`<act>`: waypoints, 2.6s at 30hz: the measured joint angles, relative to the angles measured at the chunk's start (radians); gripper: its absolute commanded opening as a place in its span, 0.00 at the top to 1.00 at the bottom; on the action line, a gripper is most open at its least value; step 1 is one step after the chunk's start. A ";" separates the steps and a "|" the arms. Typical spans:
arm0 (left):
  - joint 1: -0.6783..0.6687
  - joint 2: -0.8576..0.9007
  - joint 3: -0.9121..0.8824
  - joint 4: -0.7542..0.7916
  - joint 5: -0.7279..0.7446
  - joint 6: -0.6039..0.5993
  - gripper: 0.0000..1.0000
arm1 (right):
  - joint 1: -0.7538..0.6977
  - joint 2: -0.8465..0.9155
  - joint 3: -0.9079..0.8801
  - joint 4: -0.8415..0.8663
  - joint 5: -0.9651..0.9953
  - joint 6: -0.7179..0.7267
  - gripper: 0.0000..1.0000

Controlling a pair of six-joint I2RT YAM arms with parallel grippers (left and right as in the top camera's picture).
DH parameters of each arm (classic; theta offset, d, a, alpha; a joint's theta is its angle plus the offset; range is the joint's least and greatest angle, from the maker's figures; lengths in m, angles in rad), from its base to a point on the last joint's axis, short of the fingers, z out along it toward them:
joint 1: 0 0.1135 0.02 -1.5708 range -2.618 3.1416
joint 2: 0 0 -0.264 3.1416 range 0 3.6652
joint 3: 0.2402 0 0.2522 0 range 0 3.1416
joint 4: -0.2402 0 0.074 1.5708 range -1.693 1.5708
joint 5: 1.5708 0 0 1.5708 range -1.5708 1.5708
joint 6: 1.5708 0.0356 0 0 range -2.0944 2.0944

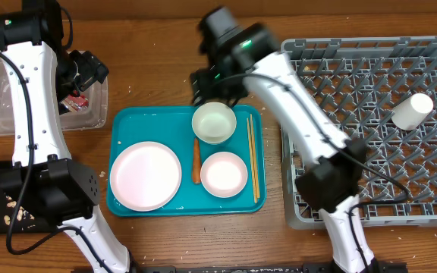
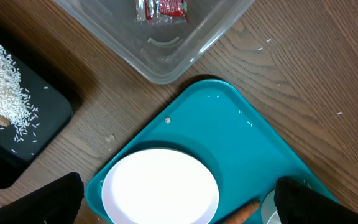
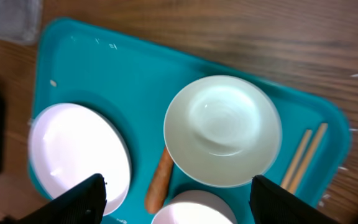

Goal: Sort waste into correct bins and load items into the dishwasher

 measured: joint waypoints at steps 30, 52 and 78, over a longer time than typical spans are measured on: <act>0.000 0.000 0.000 0.000 0.000 0.000 0.00 | 0.122 0.096 -0.309 0.297 0.193 0.078 0.41; 0.000 0.000 0.000 0.000 0.000 0.000 0.00 | 0.100 0.100 -0.067 0.032 0.182 0.100 0.96; 0.000 0.000 0.000 0.000 0.000 0.000 0.00 | -0.902 0.073 0.311 -0.215 -0.752 -0.314 0.96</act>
